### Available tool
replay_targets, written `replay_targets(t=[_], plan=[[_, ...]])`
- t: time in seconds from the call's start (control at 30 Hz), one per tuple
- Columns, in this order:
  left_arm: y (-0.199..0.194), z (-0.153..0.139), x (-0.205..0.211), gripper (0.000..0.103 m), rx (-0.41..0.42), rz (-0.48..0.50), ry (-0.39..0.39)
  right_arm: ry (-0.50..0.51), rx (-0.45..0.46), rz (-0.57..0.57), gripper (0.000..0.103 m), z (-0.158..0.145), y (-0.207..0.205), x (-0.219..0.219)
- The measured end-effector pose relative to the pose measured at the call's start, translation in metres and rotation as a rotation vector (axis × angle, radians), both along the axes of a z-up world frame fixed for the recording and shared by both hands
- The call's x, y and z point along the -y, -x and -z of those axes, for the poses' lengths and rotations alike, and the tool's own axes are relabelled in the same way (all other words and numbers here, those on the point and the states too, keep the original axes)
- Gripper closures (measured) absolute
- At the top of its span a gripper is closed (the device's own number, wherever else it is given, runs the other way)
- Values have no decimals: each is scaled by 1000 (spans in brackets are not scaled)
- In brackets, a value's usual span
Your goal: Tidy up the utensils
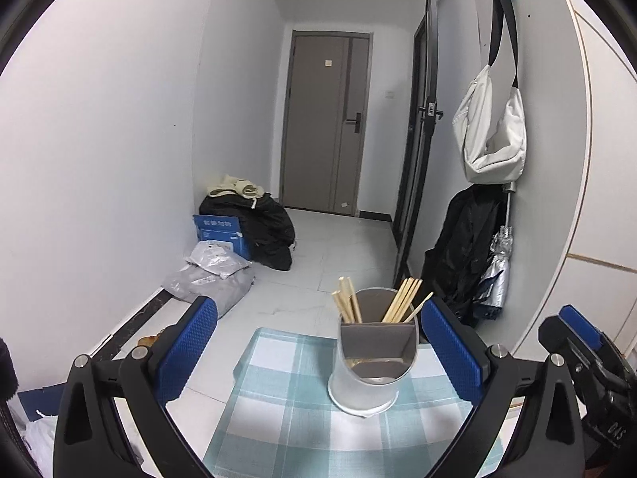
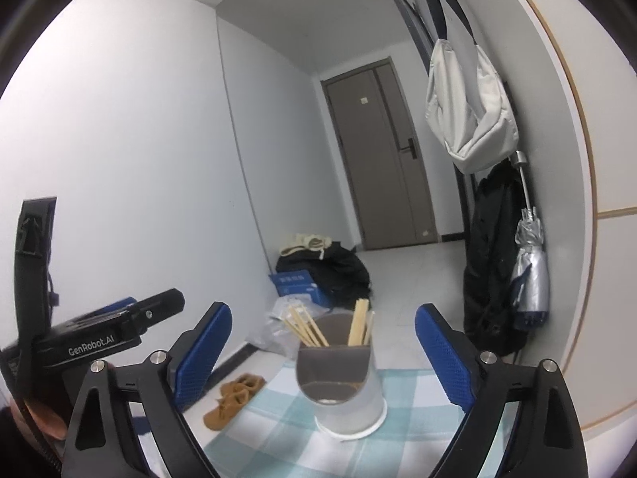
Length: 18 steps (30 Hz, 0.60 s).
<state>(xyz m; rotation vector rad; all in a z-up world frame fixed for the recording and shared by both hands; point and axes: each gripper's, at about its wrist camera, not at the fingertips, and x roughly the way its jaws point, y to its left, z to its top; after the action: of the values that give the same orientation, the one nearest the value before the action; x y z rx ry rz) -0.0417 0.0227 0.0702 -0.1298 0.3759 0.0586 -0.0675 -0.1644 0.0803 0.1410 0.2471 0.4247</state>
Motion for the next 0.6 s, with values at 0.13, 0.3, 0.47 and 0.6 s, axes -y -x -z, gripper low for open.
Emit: replay_targets(t=[0.13,0.3,0.47,0.6], plan=[[-1,10,-1,3,-11,-4,4,21,-16,12,9,15,3,-3],[-5,25,-2,3,-28,-14,6,54,-26,33,9,29,1,-4],[-12,41,1,3,-51,-16,0,72,-43,53,9,45,0,-4],[-15,51,4,3,-80,-1,-13,100,-49,57,9,53,2,-7]])
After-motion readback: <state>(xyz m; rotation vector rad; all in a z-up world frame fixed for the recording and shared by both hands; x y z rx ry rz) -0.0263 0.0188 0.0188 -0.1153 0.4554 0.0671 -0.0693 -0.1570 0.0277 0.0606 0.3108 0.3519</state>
